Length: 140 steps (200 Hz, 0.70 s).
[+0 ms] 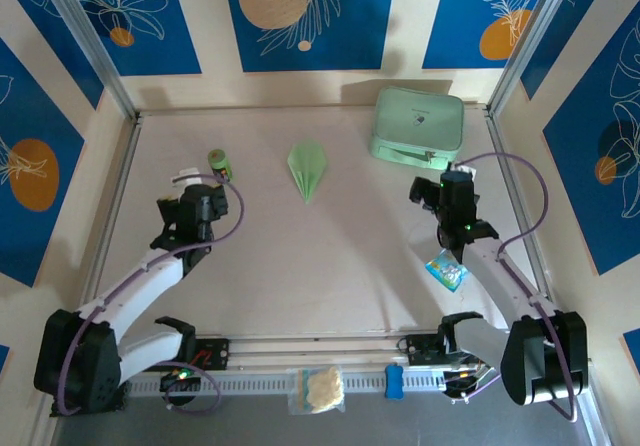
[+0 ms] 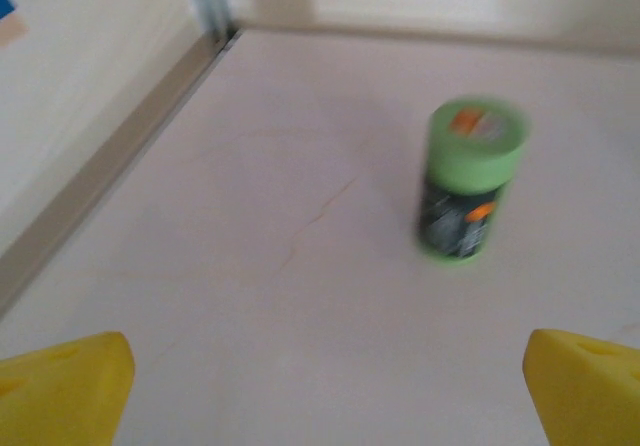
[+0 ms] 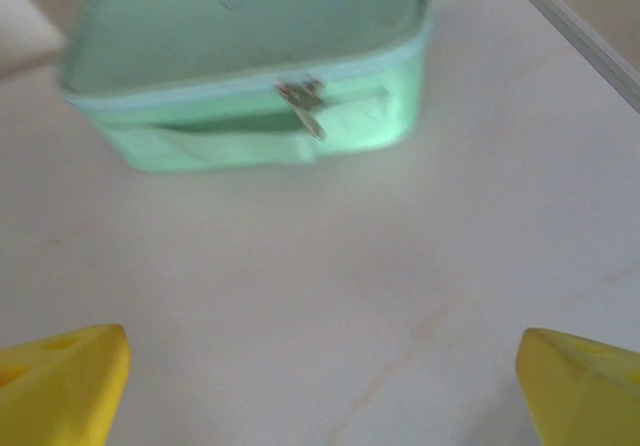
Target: Fold a paper plane with a square sheet of paper (pick it up from the middle)
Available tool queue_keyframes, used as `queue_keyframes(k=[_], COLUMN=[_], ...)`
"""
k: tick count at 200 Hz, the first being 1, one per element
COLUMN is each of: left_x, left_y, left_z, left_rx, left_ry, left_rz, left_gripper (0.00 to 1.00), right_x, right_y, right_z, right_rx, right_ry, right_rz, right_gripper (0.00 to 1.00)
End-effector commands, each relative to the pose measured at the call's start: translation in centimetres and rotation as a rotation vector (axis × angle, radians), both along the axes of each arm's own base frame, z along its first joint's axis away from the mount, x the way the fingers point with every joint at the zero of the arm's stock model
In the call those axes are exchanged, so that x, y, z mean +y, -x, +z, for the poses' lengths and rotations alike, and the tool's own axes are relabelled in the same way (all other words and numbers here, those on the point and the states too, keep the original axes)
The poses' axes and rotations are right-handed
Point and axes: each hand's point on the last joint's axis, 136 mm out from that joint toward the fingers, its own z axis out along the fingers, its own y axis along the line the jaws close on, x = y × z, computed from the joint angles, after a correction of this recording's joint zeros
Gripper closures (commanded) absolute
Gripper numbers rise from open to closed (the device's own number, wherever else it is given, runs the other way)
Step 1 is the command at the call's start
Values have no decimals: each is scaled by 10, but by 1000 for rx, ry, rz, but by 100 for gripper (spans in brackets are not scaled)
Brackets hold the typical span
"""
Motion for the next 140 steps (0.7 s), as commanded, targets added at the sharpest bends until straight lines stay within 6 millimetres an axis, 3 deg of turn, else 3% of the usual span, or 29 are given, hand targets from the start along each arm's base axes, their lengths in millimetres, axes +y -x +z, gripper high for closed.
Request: queue_keyframes(k=[1, 19, 39, 91, 140], left_x=[18, 26, 22, -10, -11], left_y=[-9, -14, -22, -38, -46], left_z=[6, -16, -32, -36, -54], left_rx=[-71, -43, -50, -209, -209], left_ry=[-71, -84, -82, 17, 43], left_rz=[9, 1, -75, -357, -386], left_gripper=[1, 1, 1, 1, 1], right_x=[-10, -10, -5, 18, 39], right_y=[-10, -10, -14, -33, -44], right_z=[1, -12, -21, -19, -39], right_rx=[-129, -154, -176, -292, -298], right_ry=[59, 92, 96, 115, 87], right_rz=[27, 63, 98, 244, 375], right_gripper=[1, 1, 1, 1, 1])
